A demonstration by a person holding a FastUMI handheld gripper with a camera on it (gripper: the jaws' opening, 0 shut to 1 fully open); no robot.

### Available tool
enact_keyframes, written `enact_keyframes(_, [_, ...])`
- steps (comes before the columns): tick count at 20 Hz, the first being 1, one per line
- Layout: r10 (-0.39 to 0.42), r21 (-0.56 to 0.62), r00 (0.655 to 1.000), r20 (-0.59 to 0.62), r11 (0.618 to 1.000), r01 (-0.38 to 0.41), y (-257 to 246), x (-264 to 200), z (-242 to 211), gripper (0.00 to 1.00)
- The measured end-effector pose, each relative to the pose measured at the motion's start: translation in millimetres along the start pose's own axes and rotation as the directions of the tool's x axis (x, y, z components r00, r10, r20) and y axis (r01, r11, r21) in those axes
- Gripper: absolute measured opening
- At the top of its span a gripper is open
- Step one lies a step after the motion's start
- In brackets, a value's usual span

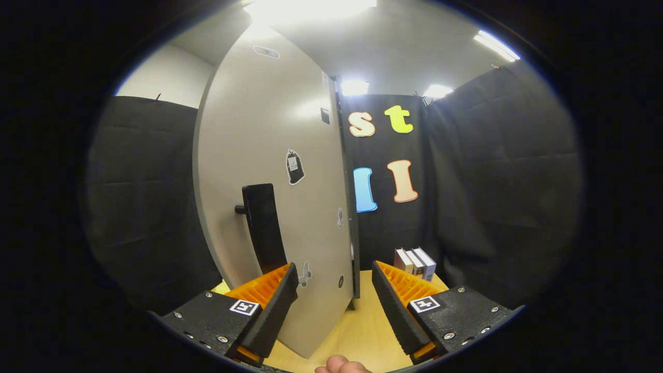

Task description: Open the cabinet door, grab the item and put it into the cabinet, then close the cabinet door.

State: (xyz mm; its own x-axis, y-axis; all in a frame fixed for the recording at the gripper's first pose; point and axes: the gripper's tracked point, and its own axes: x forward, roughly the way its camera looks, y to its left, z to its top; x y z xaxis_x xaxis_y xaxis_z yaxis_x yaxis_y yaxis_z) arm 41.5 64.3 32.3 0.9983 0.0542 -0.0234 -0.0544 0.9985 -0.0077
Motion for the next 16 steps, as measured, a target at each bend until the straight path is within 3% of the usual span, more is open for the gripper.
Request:
enact_keyframes(10, [0.05, 0.002, 0.998, 0.038, 0.999, -0.05, 131, 54, -17, 0.91])
enact_keyframes(16, [0.025, -0.028, 0.998, 0.056, 0.999, -0.024, 153, 71, -19, 0.91])
